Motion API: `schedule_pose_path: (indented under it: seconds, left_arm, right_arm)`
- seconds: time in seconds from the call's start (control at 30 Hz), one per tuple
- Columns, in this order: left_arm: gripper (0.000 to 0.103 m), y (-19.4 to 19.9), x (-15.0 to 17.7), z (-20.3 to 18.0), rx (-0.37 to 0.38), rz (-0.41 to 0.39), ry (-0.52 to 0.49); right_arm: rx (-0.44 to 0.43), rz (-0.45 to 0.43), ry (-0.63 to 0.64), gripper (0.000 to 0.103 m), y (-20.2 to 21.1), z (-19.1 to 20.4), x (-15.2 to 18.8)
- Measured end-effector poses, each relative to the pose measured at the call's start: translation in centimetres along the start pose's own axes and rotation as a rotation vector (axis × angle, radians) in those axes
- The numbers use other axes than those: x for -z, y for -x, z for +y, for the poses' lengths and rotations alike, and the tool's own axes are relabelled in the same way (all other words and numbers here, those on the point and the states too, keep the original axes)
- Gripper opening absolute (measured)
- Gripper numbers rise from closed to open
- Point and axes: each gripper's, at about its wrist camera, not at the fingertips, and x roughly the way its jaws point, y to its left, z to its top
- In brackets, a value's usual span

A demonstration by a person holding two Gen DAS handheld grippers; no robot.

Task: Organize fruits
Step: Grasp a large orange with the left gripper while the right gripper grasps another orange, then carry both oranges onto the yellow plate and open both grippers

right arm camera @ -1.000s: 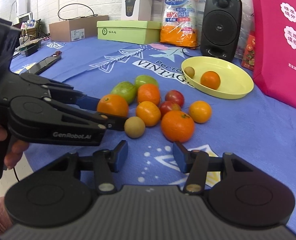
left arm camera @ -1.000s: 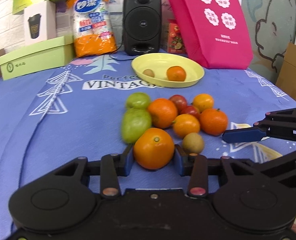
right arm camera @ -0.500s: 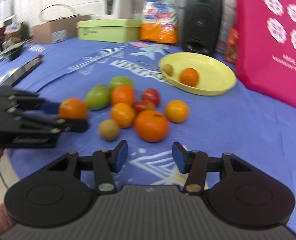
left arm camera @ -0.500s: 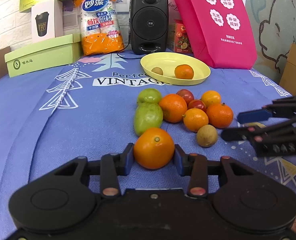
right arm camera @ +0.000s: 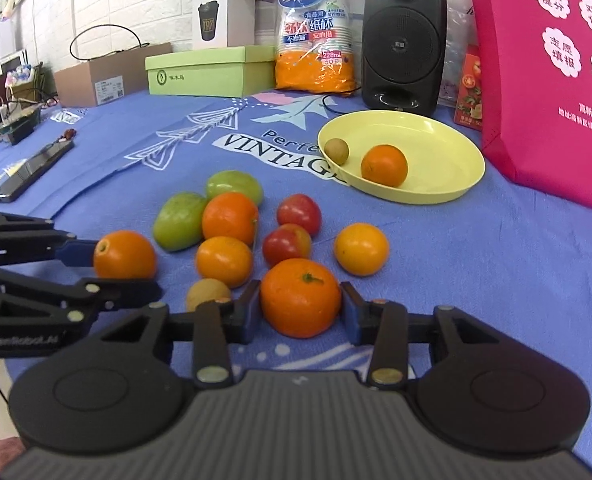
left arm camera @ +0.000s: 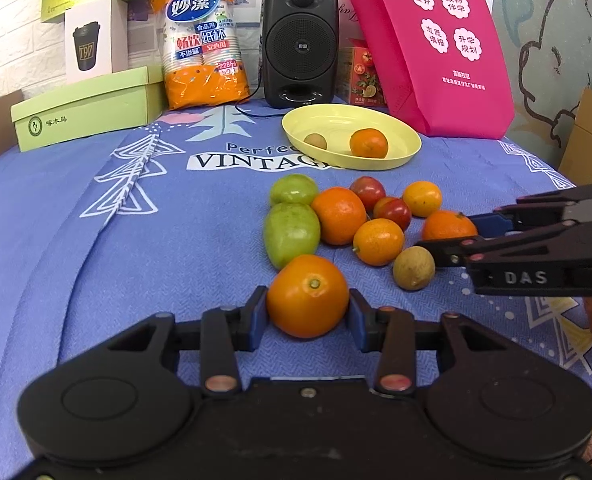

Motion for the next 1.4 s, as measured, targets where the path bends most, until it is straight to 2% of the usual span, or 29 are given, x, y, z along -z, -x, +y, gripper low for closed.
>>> schedule_pose_path:
  seconds: [0.83,1.4]
  left_arm:
    - [0.04,2.4,-0.1,-0.9,-0.001,0.024,-0.014]
    - [0.04,3.2,-3.2,-0.8,0.035,-0.018,-0.057]
  right_arm:
    - [0.031,-0.039,-0.017,0.04,5.3,-0.6,1.7]
    - [0.087,-0.051,-0.038,0.04,5.9,-3.7,1.0]
